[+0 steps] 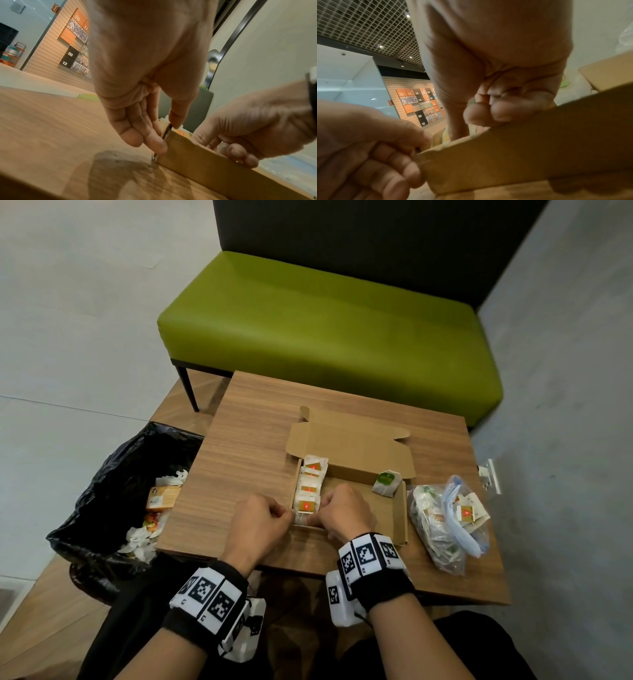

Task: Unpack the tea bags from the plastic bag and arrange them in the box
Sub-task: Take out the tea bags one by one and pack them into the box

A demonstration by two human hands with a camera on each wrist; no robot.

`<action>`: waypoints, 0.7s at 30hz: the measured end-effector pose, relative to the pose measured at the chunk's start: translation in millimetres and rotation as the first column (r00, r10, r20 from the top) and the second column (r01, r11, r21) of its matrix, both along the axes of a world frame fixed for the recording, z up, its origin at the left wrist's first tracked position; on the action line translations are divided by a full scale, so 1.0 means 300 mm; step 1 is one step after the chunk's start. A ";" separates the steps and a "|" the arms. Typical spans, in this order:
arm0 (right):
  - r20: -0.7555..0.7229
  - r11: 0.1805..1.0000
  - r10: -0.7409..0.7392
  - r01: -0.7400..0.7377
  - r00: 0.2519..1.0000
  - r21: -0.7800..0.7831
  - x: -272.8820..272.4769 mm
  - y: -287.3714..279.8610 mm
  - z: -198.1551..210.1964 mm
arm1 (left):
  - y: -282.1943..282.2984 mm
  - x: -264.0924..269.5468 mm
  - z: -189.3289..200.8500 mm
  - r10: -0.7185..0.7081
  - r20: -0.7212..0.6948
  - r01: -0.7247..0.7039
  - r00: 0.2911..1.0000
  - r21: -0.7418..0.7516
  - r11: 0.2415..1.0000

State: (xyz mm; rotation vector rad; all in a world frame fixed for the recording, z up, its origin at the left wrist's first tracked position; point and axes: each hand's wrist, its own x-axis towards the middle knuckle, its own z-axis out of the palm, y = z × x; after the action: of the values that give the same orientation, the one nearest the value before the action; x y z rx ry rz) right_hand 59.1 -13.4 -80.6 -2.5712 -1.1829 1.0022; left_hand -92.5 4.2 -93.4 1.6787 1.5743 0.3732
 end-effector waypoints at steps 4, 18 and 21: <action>-0.033 0.999 -0.004 0.005 0.999 0.037 -0.002 -0.020 0.010 | 0.004 -0.005 -0.009 -0.002 0.013 0.002 1.000 0.001 1.000; -0.024 0.988 0.152 -0.152 0.988 0.021 0.033 -0.056 0.049 | -0.013 -0.005 0.013 -0.041 -0.041 0.040 0.998 -0.018 0.999; -0.103 0.992 0.077 -0.066 0.992 0.112 0.102 -0.099 0.116 | -0.020 0.000 0.047 -0.034 -0.111 0.038 0.993 0.030 0.999</action>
State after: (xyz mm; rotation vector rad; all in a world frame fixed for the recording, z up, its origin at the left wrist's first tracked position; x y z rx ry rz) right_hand 89.6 -43.2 -45.7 -2.3763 -1.2721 1.0460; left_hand -92.4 -2.0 -79.4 1.7762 1.6236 0.2923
